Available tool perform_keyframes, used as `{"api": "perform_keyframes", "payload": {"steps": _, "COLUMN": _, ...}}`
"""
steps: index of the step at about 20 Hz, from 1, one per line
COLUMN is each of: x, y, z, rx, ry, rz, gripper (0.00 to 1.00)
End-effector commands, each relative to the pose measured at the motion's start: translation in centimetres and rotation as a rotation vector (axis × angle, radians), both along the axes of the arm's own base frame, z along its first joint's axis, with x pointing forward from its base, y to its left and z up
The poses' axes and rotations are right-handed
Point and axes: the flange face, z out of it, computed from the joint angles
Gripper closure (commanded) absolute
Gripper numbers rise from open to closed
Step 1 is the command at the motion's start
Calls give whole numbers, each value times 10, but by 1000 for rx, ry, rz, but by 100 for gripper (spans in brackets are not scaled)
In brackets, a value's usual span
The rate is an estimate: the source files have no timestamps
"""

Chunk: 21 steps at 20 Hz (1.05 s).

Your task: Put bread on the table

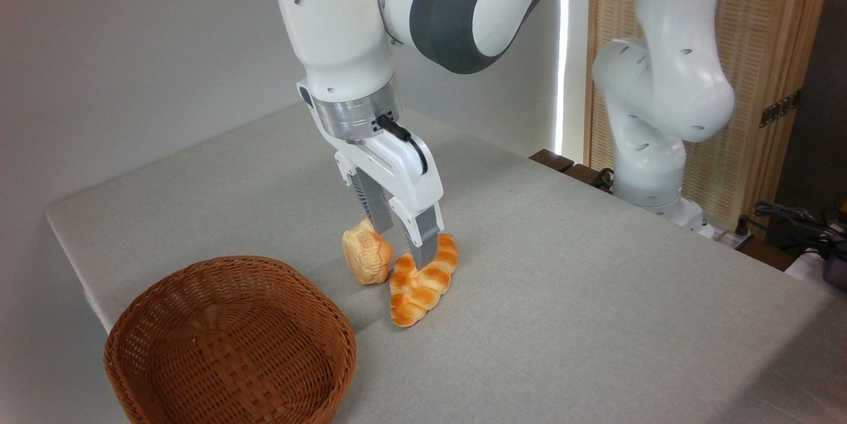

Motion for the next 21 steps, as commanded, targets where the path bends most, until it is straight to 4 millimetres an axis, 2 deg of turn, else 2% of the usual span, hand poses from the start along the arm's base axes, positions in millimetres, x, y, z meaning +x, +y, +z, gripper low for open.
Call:
{"api": "perform_keyframes", "payload": {"steps": 1, "x": 12, "y": 4, "z": 22, "rx": 7, "ry": -113, "rz": 7, "gripper": 0}}
{"api": "perform_keyframes", "payload": {"steps": 5, "x": 24, "y": 13, "z": 35, "rx": 8, "ry": -216, "rz": 37, "gripper": 0}}
{"api": "perform_keyframes", "payload": {"steps": 8, "x": 25, "y": 22, "z": 42, "rx": 7, "ry": -228, "rz": 82, "gripper": 0}}
{"api": "perform_keyframes", "payload": {"steps": 13, "x": 28, "y": 9, "z": 53, "rx": 8, "ry": -238, "rz": 184, "gripper": 0}}
{"api": "perform_keyframes", "payload": {"steps": 18, "x": 31, "y": -7, "z": 61, "rx": 7, "ry": -250, "rz": 202, "gripper": 0}}
{"api": "perform_keyframes", "payload": {"steps": 20, "x": 29, "y": -22, "z": 60, "rx": 6, "ry": -240, "rz": 191, "gripper": 0}}
{"api": "perform_keyframes", "payload": {"steps": 21, "x": 29, "y": -22, "z": 59, "rx": 6, "ry": -237, "rz": 192, "gripper": 0}}
